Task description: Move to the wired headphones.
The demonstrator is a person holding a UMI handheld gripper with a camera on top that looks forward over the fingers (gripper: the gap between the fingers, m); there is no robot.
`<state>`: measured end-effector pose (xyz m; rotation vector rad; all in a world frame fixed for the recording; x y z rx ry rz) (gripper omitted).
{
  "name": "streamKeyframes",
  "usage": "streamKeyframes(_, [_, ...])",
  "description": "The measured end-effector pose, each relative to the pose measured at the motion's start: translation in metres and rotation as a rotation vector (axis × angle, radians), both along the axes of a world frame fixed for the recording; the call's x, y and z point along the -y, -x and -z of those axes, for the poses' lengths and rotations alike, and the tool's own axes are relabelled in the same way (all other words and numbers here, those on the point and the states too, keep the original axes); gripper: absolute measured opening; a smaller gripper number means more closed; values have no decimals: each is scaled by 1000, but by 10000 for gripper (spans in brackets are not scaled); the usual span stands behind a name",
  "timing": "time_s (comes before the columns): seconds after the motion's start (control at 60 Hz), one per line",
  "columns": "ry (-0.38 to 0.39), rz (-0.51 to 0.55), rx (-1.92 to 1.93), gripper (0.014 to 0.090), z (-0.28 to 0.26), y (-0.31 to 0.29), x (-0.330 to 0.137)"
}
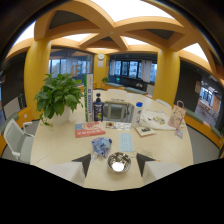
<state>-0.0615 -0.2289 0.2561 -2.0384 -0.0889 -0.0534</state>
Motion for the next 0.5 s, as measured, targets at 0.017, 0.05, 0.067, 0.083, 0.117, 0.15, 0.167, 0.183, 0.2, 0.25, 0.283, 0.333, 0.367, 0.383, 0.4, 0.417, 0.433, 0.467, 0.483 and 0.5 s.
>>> streamKeyframes(0.017, [1,0,0,857,1,0,0])
streamKeyframes(0.05, [4,2,1,858,3,0,2])
streamKeyframes(0.067, [6,3,2,859,3,0,4])
streamKeyframes(0.083, [8,4,2,858,5,-1,6])
streamKeyframes(0.117, [14,5,2,858,8,-1,10])
streamKeyframes(0.15, [19,8,4,858,12,-2,15])
streamKeyframes(0.167, [24,11,5,857,14,-3,17])
streamKeyframes(0.183, [28,13,6,857,16,-4,20])
streamKeyframes(0.2, [34,14,7,857,19,-6,19])
streamKeyframes(0.25, [49,21,15,856,26,-12,25])
streamKeyframes(0.283, [58,27,23,858,29,-19,29])
streamKeyframes(0.333, [69,34,40,858,36,-30,31])
streamKeyframes(0.367, [76,41,51,859,40,-37,32])
streamKeyframes(0.383, [79,45,55,857,42,-40,32])
streamKeyframes(0.4, [81,49,59,859,45,-43,33])
streamKeyframes(0.417, [84,53,62,857,46,-47,33])
streamKeyframes(0.433, [88,57,64,859,48,-52,32])
streamKeyframes(0.467, [95,65,68,864,51,-61,31])
streamKeyframes(0.483, [97,70,69,859,53,-65,31])
streamKeyframes(0.5, [100,74,71,858,55,-70,30])
